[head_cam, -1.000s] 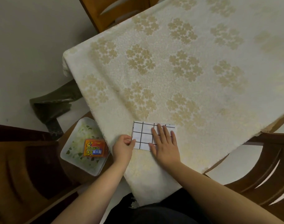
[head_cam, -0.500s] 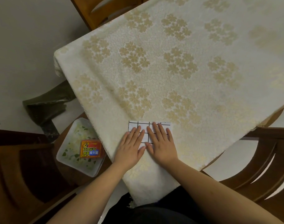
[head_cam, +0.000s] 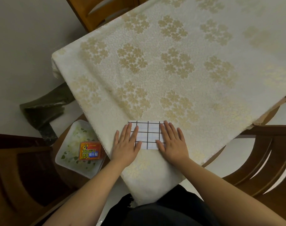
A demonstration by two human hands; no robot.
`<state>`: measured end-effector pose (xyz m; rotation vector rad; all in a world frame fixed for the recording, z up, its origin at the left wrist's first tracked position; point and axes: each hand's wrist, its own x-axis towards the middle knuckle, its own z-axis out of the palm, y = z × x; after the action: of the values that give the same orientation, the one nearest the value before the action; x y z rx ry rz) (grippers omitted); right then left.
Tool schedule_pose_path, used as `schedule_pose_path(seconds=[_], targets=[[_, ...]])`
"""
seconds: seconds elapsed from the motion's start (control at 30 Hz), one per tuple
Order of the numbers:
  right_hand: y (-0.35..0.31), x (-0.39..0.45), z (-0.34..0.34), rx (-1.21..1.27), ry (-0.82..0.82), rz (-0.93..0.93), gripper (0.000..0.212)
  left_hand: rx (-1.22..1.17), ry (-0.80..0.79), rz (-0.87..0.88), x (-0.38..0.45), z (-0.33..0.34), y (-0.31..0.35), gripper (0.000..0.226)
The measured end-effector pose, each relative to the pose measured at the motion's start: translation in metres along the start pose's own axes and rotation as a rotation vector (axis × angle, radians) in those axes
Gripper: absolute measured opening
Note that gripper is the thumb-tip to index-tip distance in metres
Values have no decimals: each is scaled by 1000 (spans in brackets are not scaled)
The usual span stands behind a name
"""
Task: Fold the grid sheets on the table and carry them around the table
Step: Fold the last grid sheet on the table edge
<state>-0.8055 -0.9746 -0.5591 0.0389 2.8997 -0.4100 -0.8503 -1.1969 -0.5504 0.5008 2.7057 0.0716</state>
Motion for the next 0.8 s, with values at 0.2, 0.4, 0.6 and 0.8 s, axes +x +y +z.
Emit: schedule_pose_path(seconds=[0.2, 0.4, 0.6, 0.8], targets=[[-4, 2, -25, 377, 146, 150, 57, -381, 61, -30, 2, -20, 0, 55], [-10, -6, -48, 864, 65, 585, 47, -742, 72, -690, 8, -43, 6, 39], [-15, 0, -50, 1065, -9, 723, 49, -565, -186, -732, 20, -48, 16, 44], [-12, 1, -47, 1161, -64, 694, 38, -787, -121, -754, 21, -53, 19, 35]])
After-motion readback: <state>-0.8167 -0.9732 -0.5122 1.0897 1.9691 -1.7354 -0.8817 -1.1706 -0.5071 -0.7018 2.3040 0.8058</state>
